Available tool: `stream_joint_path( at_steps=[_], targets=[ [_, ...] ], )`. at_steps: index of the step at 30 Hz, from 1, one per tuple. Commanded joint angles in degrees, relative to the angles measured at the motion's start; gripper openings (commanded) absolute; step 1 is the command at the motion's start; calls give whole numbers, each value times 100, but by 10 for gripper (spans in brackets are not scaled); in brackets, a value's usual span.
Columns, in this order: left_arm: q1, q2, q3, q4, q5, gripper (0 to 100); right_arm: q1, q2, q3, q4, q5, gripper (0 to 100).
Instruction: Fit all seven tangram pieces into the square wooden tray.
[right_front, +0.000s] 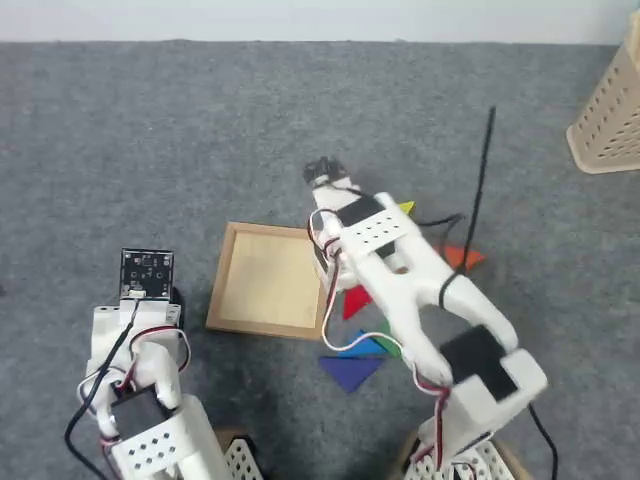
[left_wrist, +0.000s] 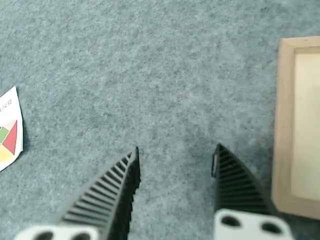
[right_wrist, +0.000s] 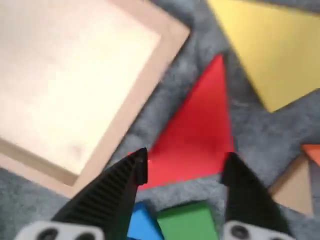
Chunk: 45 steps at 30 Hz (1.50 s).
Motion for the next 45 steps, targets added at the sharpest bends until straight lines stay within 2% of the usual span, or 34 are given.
stream_joint_path(
  at_steps=[1, 7, 11, 16, 20, 27, 34, 40, 45],
  targets=[
    [26, -62, -31, 0, -44, 218, 163, 295, -141, -92, -70, 302],
    [26, -62, -31, 0, -44, 218, 769, 1042, -492, 13, -62, 277],
    [26, -62, -31, 0, -44, 218, 936, 1253, -862, 303, -62, 267],
    [26, -62, -31, 0, -44, 218, 1068, 1226, -941, 303, -62, 167],
    [26, -62, -31, 0, -44, 218, 1068, 1165, -967, 303, -70, 162],
    [26, -62, -31, 0, -44, 218, 980, -66, -721, 259, 53, 162],
    [26, -62, -31, 0, -44, 218, 743, -1007, 176, -356, 193, 162],
    [26, -62, -31, 0, -44, 218, 778, -1059, 299, -347, 308, 173],
    [9, -62, -31, 0, -44, 218, 1051, -470, 325, -365, 316, 270]
  ],
)
